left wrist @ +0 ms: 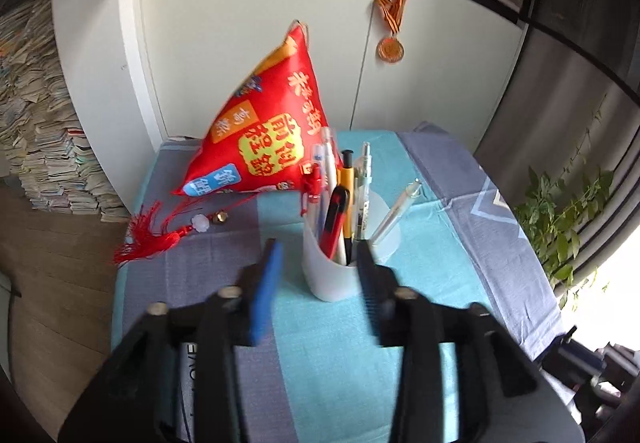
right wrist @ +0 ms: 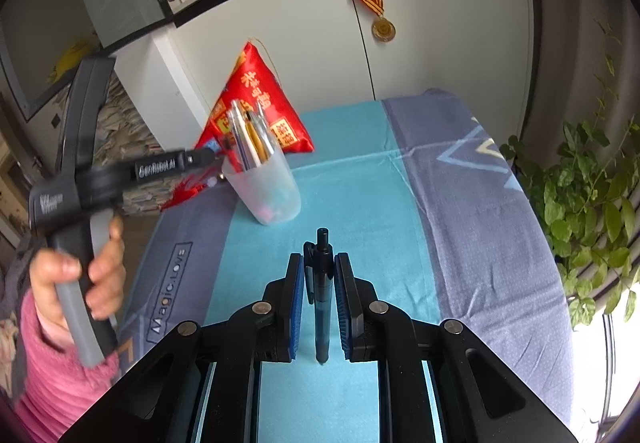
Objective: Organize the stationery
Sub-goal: 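Drop the red marker into the cup with the left gripper while the right carries the black pen, then lower the black pen into the frosted cup and open the right gripper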
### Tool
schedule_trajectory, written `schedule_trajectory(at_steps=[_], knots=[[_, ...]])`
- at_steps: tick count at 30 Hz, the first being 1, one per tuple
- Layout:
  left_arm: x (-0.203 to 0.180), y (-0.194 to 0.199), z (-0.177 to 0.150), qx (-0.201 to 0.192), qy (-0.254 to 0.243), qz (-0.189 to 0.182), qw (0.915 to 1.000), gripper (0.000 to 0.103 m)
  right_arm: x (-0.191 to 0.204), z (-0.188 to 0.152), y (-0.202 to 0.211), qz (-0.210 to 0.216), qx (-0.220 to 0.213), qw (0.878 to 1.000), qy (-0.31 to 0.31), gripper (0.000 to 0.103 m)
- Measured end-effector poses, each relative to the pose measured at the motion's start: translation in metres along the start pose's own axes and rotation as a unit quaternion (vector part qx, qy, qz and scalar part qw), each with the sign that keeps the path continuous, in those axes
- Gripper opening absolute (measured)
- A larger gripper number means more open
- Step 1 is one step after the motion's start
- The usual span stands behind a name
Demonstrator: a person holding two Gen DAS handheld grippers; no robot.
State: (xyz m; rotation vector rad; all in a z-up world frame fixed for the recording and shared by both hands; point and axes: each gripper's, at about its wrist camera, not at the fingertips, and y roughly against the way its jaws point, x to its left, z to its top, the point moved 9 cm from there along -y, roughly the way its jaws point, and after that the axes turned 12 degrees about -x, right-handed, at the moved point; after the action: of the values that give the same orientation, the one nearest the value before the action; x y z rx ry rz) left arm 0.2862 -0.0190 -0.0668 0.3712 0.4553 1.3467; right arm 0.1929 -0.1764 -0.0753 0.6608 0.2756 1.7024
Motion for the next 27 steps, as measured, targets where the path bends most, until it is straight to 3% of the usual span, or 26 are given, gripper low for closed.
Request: schedule_trajectory(at_steps=[5, 10, 16, 21, 27], knots=[[0.026, 0.009, -0.018, -0.04, 0.005, 0.035, 0.9986, 0.05, 0.019, 0.035, 0.001, 0.006, -0.034, 0.999, 0.011, 0.016], [0.042, -0.008, -0.047, -0.028, 0.017, 0.047, 0.9984, 0.05, 0.051, 0.075, -0.006, 0.025, -0.061, 0.997, 0.04, 0.016], [0.036, -0.018, -0.057, -0.034, 0.004, 0.034, 0.9988, 0.051, 0.082, 0.111, -0.028, 0.03, -0.08, 0.995, 0.06, 0.016], [0.041, -0.02, -0.061, -0.028, -0.005, 0.043, 0.9987, 0.051, 0.095, 0.126, -0.043, 0.013, -0.102, 0.991, 0.084, 0.016], [0.051, -0.016, -0.058, -0.035, 0.008, 0.048, 0.9982, 0.055, 0.097, 0.126, -0.071, 0.014, -0.094, 0.992, 0.077, 0.016]])
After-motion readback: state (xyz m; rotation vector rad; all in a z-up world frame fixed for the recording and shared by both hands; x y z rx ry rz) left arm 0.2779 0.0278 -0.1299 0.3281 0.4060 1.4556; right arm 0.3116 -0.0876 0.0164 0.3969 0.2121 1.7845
